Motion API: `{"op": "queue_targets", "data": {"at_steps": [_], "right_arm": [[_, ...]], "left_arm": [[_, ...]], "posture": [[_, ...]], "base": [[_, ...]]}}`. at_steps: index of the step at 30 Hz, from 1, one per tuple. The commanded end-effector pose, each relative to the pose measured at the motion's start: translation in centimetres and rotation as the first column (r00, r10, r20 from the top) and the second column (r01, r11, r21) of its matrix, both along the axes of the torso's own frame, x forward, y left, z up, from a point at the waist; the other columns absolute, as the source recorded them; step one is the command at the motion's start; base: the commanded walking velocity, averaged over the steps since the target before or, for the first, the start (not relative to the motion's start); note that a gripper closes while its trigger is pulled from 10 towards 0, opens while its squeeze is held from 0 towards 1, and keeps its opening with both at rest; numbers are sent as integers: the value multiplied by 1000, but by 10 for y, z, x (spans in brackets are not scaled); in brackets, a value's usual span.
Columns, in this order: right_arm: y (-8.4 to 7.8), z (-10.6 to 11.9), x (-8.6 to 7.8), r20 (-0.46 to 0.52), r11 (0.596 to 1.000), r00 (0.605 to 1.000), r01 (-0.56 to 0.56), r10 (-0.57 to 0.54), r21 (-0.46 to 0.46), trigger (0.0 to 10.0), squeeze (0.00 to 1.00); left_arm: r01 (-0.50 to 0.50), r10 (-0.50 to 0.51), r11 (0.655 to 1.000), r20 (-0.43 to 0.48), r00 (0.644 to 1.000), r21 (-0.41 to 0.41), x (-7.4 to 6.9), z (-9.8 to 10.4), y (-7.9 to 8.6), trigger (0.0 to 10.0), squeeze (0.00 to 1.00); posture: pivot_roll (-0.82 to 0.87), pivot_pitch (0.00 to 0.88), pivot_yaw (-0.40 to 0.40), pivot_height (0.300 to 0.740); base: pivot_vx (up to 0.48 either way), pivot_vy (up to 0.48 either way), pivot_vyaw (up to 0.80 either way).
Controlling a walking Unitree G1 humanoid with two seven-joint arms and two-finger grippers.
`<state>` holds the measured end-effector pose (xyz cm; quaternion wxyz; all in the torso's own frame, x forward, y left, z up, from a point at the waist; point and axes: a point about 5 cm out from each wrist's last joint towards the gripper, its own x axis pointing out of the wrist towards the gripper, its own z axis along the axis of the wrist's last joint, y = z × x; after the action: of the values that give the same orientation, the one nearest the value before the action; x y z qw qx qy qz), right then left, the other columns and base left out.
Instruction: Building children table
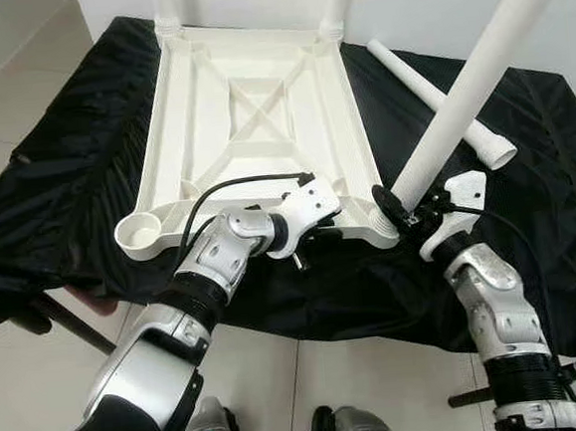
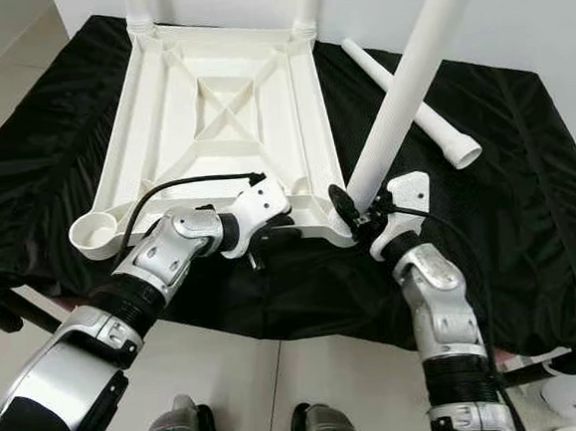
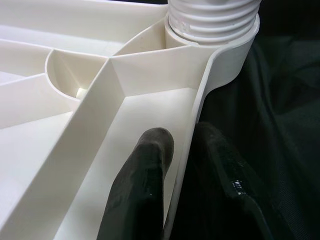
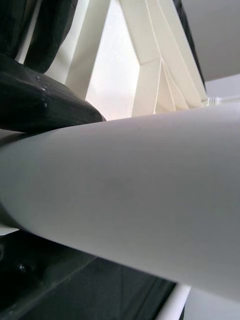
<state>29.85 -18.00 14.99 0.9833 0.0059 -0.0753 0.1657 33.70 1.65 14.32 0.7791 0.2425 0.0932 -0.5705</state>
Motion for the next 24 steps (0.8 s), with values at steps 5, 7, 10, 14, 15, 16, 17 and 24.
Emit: {"op": "queue_targets", "data": {"at_steps": [5,7,10,14,15,16,17,24], "right_arm": [[14,-1,-4,-22,998,999,50,-49,42,10000,0],[19,-1,-6,-27,996,997,73,-71,54,10000,0],[31,0,-8,-41,977,982,188,-184,104,10000,0],[35,0,-8,-52,963,971,239,-234,123,10000,0],[35,0,-8,-52,963,971,239,-234,123,10000,0],[36,-1,-8,-66,949,958,287,-280,129,10000,0],[37,-1,-7,-72,936,944,328,-321,130,10000,0],[44,-1,-8,-88,911,921,388,-379,138,10000,0]], "left_arm": [[59,-59,998,24,998,12,-3,5,-9,10000,0],[59,-59,998,23,998,13,-3,5,-9,10000,0],[58,-59,998,24,998,15,-3,5,-8,10000,0],[58,-59,998,25,998,16,-2,5,-8,10000,0],[58,-59,998,25,998,16,-2,5,-8,10000,0],[59,-60,998,27,998,16,-2,5,-8,10000,0],[61,-61,998,27,998,14,-3,5,-9,10000,0],[65,-66,998,29,997,15,-4,5,-10,10000,0]], "posture": [[-10,51,-56,740],[-8,49,-56,740],[-3,43,-58,740],[-3,40,-62,740],[-3,40,-62,740],[-4,37,-68,740],[-5,37,-70,740],[-4,32,-72,740]], "base": [[0,0,0],[0,0,0],[0,0,0],[0,0,0],[0,0,0],[0,0,0],[0,0,0],[0,0,0]]}}
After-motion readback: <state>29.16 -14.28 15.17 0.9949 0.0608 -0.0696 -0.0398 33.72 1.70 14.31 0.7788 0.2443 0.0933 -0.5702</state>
